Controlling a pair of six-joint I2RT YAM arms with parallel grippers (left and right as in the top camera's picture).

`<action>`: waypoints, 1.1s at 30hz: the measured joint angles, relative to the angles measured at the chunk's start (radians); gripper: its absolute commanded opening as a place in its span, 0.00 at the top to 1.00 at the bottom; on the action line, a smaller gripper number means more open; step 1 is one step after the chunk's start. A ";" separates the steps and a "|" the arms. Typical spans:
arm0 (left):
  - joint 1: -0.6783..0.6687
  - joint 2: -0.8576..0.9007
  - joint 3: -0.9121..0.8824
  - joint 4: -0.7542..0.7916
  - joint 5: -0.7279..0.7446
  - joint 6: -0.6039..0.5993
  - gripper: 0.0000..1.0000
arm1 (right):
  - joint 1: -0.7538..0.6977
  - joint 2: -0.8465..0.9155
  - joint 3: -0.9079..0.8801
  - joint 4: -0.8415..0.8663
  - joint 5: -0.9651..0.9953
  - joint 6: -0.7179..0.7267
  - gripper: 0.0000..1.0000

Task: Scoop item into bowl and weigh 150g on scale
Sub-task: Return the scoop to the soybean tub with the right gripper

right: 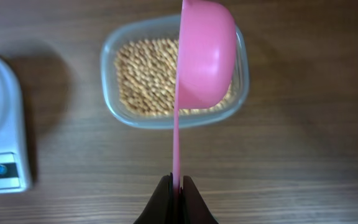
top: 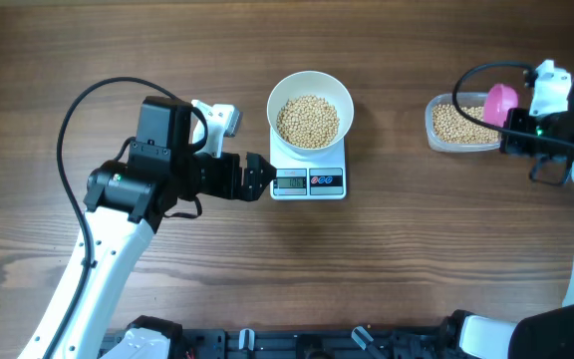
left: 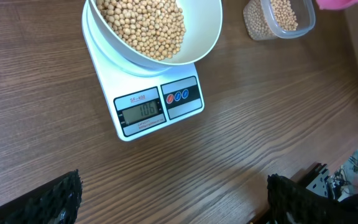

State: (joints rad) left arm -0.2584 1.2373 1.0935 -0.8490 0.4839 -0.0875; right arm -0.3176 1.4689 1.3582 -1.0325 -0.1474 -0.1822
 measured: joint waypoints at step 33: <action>0.000 0.000 0.000 0.000 0.000 0.000 0.00 | 0.155 0.254 -0.024 0.069 -0.011 0.002 0.96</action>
State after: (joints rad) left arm -0.2584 1.2373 1.0935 -0.8490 0.4839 -0.0875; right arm -0.1627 1.7226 1.3346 -0.9634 -0.1589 -0.1806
